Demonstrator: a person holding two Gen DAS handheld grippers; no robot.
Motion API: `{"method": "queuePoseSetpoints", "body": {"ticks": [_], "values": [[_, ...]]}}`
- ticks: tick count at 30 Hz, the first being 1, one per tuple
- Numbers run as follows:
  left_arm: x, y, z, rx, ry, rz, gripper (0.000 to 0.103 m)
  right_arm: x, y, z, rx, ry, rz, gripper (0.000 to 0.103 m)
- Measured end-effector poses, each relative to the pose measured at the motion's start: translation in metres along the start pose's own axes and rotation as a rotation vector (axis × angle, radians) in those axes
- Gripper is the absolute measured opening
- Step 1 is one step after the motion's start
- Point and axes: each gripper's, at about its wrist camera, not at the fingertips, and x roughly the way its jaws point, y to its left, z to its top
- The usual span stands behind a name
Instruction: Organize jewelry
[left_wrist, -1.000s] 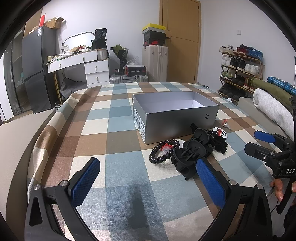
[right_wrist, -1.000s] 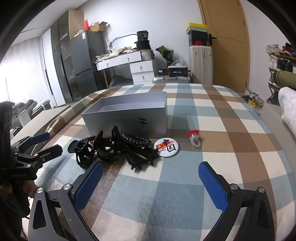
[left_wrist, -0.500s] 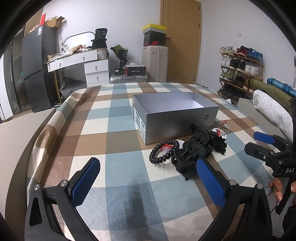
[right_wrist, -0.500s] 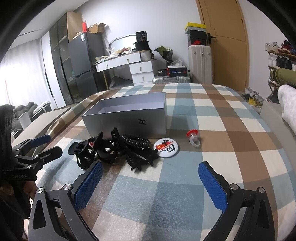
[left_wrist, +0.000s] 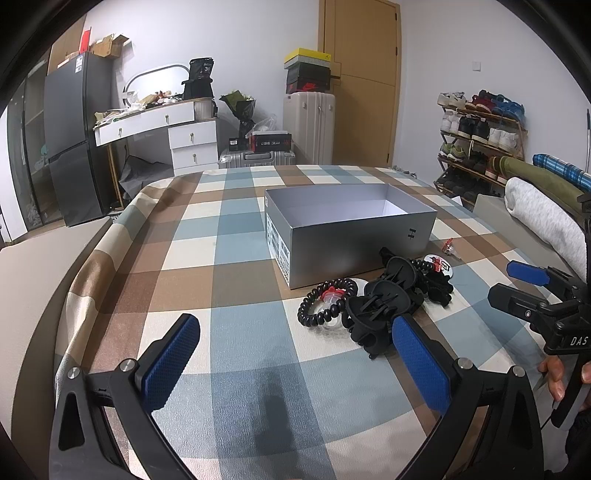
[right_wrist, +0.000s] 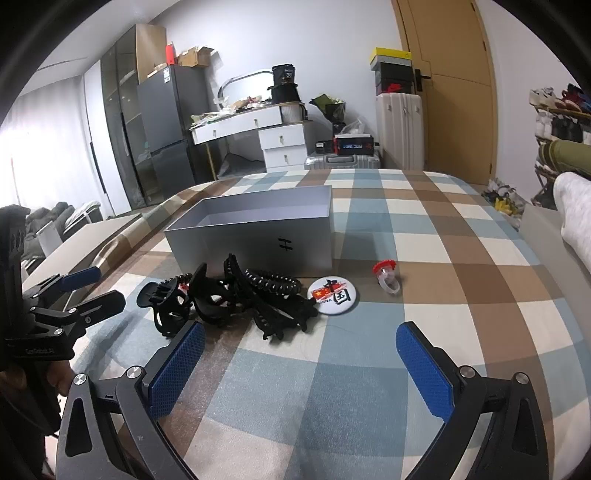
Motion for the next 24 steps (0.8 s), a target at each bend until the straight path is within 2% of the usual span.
{"method": "queuePoseSetpoints", "body": {"ticks": [16,21,24], "values": [[0.002,-0.003,0.003,0.002,0.022,0.012,0.102,0.006,-0.007,0.008,0.024,0.050,-0.016,0.103],[0.002,-0.004,0.006,-0.006,0.025,0.009,0.102,0.011,-0.008,0.012,0.016,0.074,-0.053,0.103],[0.002,-0.005,0.007,-0.009,0.027,-0.002,0.102,0.016,-0.011,0.013,0.047,0.105,-0.010,0.103]]}}
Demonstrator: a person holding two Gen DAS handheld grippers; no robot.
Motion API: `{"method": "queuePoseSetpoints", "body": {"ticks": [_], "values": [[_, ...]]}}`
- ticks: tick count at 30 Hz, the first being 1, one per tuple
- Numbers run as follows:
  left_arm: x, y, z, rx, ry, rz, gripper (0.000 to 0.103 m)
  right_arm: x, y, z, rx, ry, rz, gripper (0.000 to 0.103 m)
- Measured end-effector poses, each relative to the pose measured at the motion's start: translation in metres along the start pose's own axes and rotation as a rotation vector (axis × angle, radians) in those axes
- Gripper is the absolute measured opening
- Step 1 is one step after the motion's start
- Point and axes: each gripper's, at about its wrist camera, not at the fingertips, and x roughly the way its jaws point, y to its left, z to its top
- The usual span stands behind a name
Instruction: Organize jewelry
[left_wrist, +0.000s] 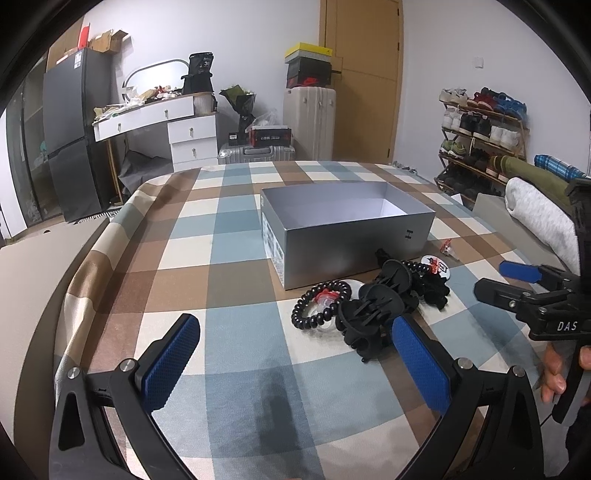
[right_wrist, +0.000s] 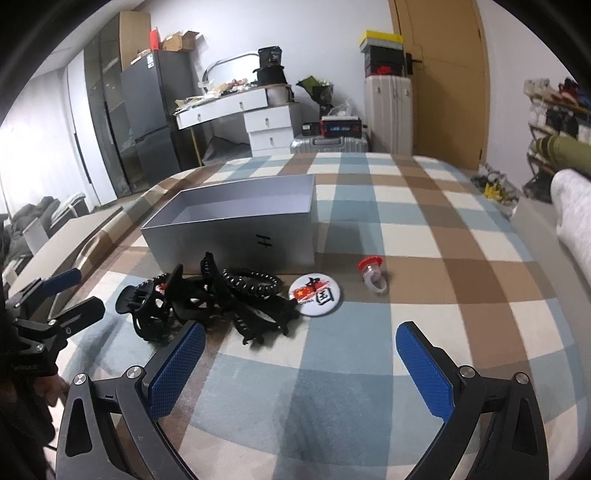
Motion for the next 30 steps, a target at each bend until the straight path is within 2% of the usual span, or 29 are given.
{"method": "queuePoseSetpoints", "body": {"ticks": [6,12,21,24,27,30], "values": [[0.000,-0.001,0.001,-0.008,-0.003,-0.015,0.102,0.007,0.006,0.005,-0.021,0.025,0.015,0.103],[0.003,-0.003,0.002,-0.001,0.016,-0.024,0.102,0.017,0.012,0.012,-0.059,0.066,0.040,0.085],[0.007,0.000,0.001,-0.007,0.038,-0.040,0.101,0.035,0.020,0.010,-0.091,0.135,0.056,0.076],[0.008,0.003,0.001,-0.024,0.044,-0.047,0.101,0.043,0.018,0.008,-0.072,0.165,0.060,0.067],[0.008,0.005,0.001,-0.028,0.047,-0.050,0.101,0.047,0.019,0.008,-0.072,0.169,0.061,0.063],[0.008,0.004,0.000,-0.028,0.045,-0.050,0.101,0.048,0.022,0.009,-0.080,0.174,0.073,0.046]]}}
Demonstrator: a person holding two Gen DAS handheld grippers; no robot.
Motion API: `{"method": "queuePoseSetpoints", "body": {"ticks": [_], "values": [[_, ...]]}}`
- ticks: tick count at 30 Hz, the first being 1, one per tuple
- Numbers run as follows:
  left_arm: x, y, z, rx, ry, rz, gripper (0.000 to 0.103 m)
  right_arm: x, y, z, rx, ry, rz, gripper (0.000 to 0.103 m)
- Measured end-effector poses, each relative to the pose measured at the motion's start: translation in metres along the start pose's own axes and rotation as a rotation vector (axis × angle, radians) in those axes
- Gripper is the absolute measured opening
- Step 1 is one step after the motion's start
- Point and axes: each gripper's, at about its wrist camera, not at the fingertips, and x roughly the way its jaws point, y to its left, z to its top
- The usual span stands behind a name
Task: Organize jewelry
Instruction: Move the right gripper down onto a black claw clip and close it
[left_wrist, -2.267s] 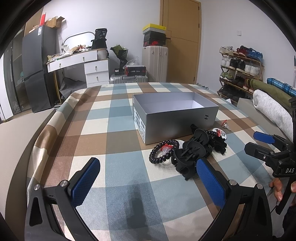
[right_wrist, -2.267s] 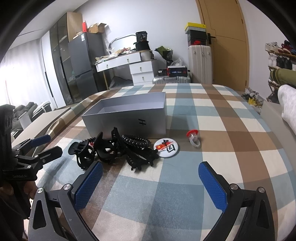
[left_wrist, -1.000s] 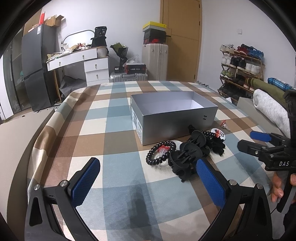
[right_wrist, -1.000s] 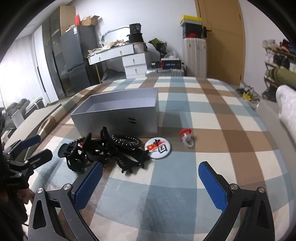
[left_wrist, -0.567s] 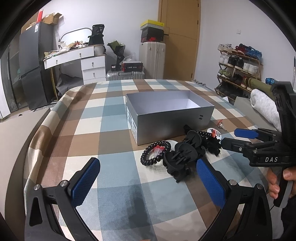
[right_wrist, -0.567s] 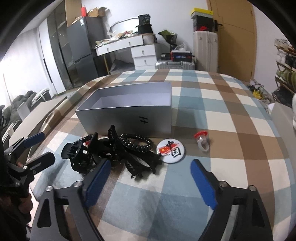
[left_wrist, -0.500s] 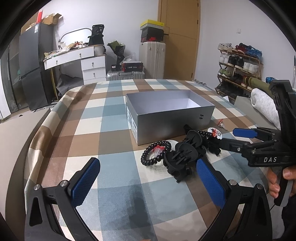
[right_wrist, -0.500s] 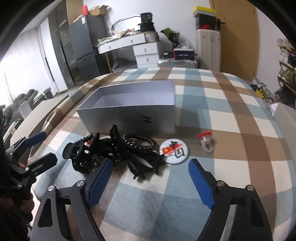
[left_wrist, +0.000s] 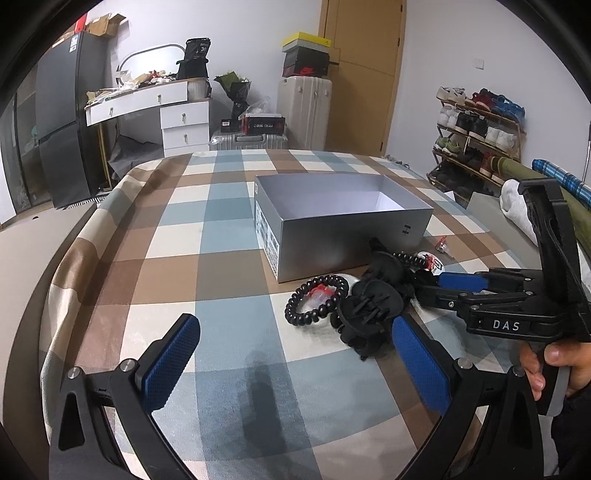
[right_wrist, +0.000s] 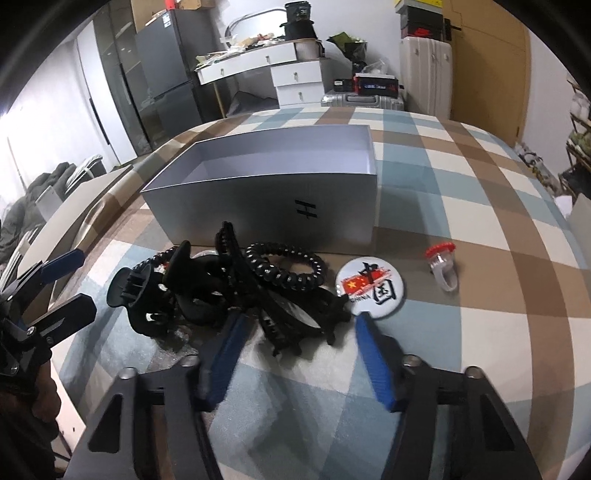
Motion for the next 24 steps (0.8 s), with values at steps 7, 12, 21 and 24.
{"method": "queuePoseSetpoints", "body": {"ticks": [7,12,21,24], "values": [[0.001,-0.001,-0.001,0.009,0.007,-0.003,0.101,-0.021,0.000,-0.014,0.002,-0.023,0.071,0.015],[0.000,-0.001,-0.002,0.009,0.010,0.001,0.101,-0.023,0.008,-0.023,-0.035,0.014,0.080,0.015],[0.000,0.002,-0.002,0.022,0.027,0.002,0.101,-0.007,0.014,-0.008,-0.060,0.018,0.062,0.047],[0.002,0.005,-0.003,0.015,0.049,-0.009,0.101,0.002,0.019,-0.004,-0.076,0.025,0.072,0.046]]}}
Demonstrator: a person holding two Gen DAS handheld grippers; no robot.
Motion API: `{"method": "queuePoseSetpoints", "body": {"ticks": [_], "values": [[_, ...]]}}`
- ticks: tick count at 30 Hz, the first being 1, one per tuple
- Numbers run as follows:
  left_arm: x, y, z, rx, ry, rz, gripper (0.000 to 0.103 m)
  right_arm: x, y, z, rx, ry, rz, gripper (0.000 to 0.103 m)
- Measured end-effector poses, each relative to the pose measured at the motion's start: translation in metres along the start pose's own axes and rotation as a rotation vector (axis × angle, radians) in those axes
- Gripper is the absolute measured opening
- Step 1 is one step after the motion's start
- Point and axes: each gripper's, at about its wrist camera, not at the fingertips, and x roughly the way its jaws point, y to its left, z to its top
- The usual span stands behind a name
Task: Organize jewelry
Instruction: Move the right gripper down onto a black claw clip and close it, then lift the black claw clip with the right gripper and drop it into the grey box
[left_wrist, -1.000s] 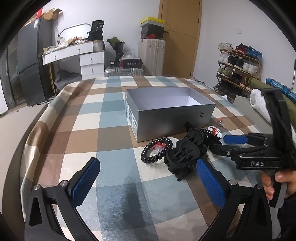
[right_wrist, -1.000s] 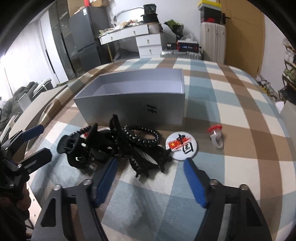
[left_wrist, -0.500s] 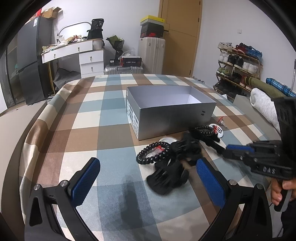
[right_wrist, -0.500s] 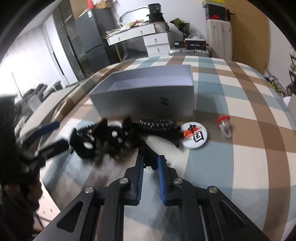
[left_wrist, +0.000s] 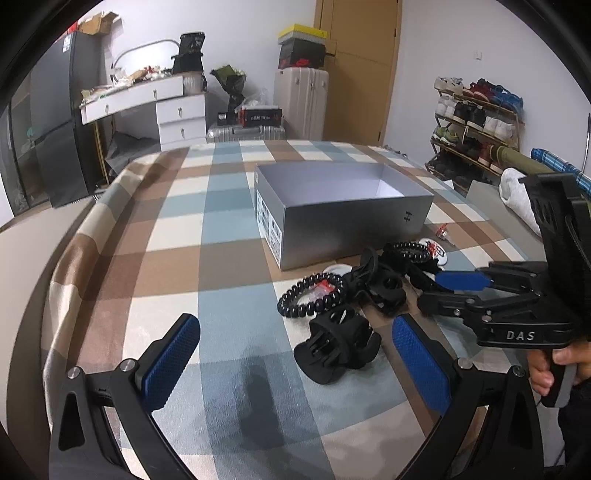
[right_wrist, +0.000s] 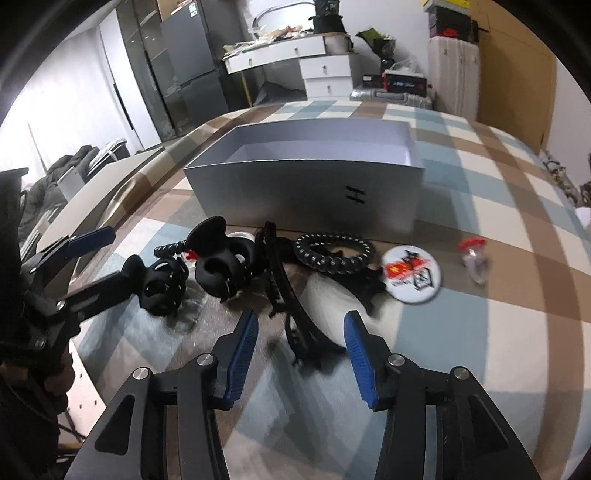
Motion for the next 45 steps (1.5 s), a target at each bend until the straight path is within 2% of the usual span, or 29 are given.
{"method": "queuePoseSetpoints", "body": {"ticks": [1,3,9,10,14,16,17,20,21,29,36,45], "values": [[0.000,0.000,-0.001,-0.003,0.004,-0.002,0.101,0.000,0.002,0.000,-0.008,0.002,0.006,0.029],[0.002,0.002,-0.002,-0.007,0.020,-0.010,0.101,-0.007,0.007,-0.003,-0.021,-0.019,0.040,0.017],[0.006,-0.002,-0.006,0.020,0.056,-0.040,0.100,-0.035,0.009,-0.018,0.007,-0.108,0.068,0.017],[0.007,-0.004,-0.007,0.022,0.061,-0.036,0.093,-0.039,0.008,-0.019,0.015,-0.116,0.070,0.017],[0.013,-0.010,-0.011,0.041,0.097,-0.052,0.078,-0.048,0.007,-0.020,0.032,-0.139,0.082,0.017],[0.010,-0.013,-0.011,0.044,0.091,-0.077,0.055,-0.050,0.007,-0.018,0.031,-0.144,0.087,0.017],[0.008,-0.015,-0.011,0.049,0.089,-0.096,0.048,-0.051,0.006,-0.018,0.032,-0.146,0.088,0.017],[0.005,-0.017,-0.012,0.069,0.075,-0.094,0.046,-0.053,0.008,-0.018,0.038,-0.147,0.096,0.017],[0.001,-0.017,-0.011,0.069,0.059,-0.101,0.040,-0.053,0.008,-0.018,0.036,-0.148,0.097,0.017],[-0.006,-0.010,-0.005,0.052,0.022,-0.132,0.040,-0.057,0.008,-0.019,0.038,-0.164,0.099,0.017],[-0.022,-0.007,0.005,0.032,-0.056,-0.177,0.040,-0.063,0.006,-0.013,0.052,-0.192,0.113,0.017],[-0.026,-0.010,0.026,0.027,-0.140,-0.143,0.040,-0.061,-0.009,0.012,0.123,-0.222,0.145,0.017]]}}
